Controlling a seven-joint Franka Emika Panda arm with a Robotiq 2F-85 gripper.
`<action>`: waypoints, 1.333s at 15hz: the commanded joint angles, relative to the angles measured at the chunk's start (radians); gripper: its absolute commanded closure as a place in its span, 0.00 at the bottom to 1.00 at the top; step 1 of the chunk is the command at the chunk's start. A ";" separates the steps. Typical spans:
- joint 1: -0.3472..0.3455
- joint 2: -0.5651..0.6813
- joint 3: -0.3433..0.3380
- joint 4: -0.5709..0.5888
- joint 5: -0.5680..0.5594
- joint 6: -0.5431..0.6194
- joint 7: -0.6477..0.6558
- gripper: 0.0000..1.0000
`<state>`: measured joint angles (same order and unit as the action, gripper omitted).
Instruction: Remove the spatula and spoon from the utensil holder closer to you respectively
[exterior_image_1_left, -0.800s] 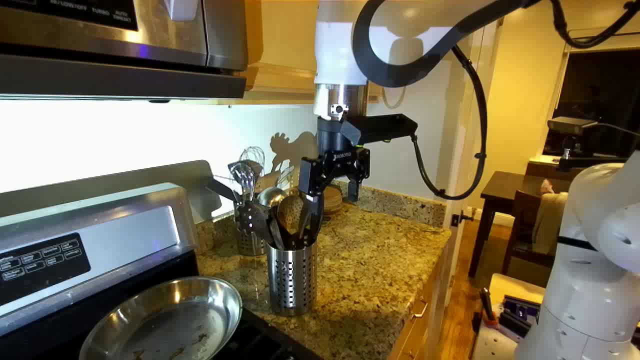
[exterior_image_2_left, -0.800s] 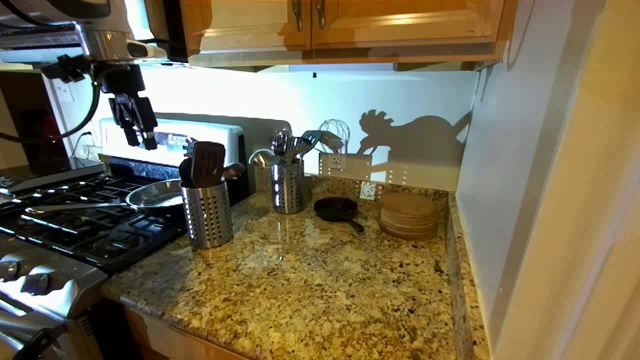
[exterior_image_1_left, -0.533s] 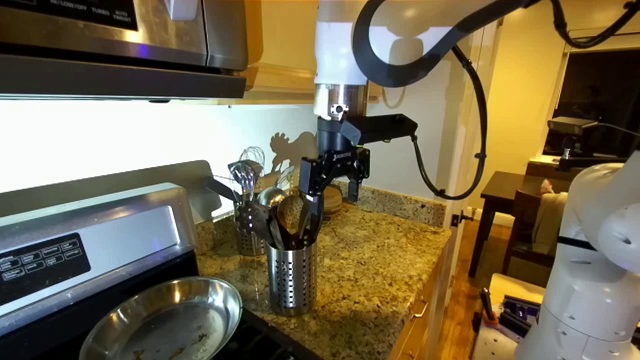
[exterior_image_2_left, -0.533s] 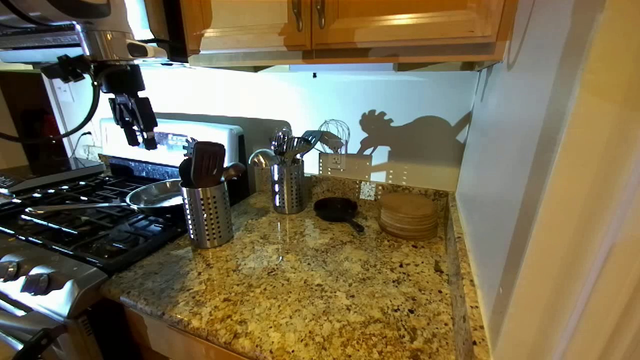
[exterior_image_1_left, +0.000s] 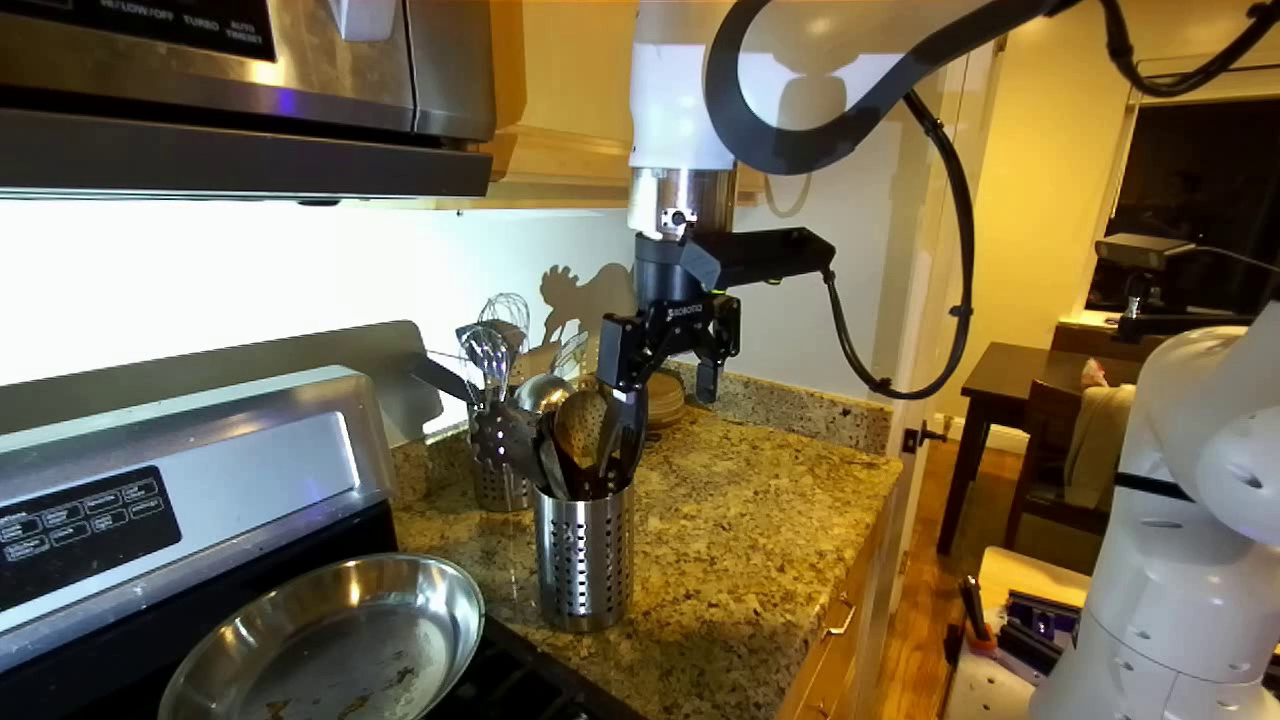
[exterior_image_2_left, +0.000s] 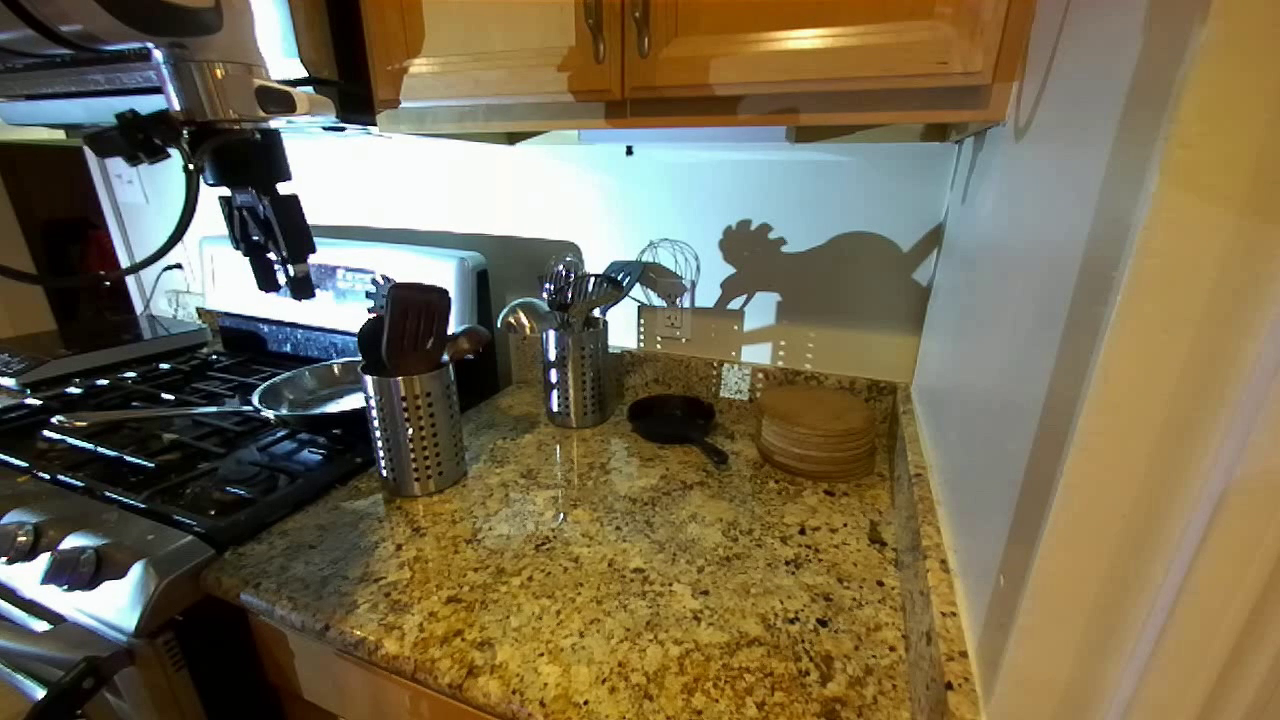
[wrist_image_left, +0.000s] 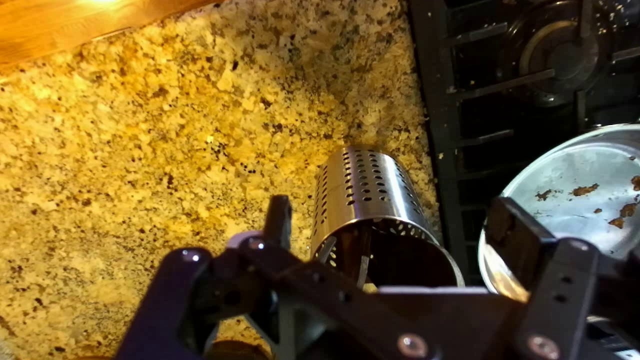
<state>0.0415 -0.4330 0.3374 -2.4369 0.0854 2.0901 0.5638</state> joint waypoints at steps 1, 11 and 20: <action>-0.001 0.006 -0.014 0.010 -0.033 0.005 0.073 0.00; -0.035 0.027 -0.073 0.033 -0.032 0.117 0.218 0.00; -0.092 0.129 -0.077 0.032 -0.122 0.382 0.408 0.00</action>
<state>-0.0345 -0.3428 0.2638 -2.4161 0.0165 2.3967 0.9004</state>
